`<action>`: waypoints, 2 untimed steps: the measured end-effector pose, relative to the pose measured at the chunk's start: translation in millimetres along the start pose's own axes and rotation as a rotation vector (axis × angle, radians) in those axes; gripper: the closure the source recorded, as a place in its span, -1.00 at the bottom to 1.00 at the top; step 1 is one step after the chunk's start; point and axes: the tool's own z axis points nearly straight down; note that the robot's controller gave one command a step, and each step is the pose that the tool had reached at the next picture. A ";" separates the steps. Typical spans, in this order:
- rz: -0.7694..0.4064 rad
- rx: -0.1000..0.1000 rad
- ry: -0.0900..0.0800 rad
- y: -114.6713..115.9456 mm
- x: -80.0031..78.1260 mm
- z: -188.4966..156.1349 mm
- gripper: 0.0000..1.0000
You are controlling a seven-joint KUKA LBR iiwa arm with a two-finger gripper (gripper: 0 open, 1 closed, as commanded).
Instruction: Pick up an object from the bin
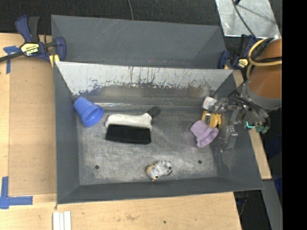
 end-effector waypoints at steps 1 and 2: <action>-0.057 0.002 -0.006 0.2 -3.5 12.0 -1.00; -0.232 0.003 -0.015 -3.6 -24.2 94.4 1.00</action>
Offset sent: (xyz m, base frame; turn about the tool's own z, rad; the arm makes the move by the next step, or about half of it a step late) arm 0.0195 -0.0037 -0.0991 -0.2317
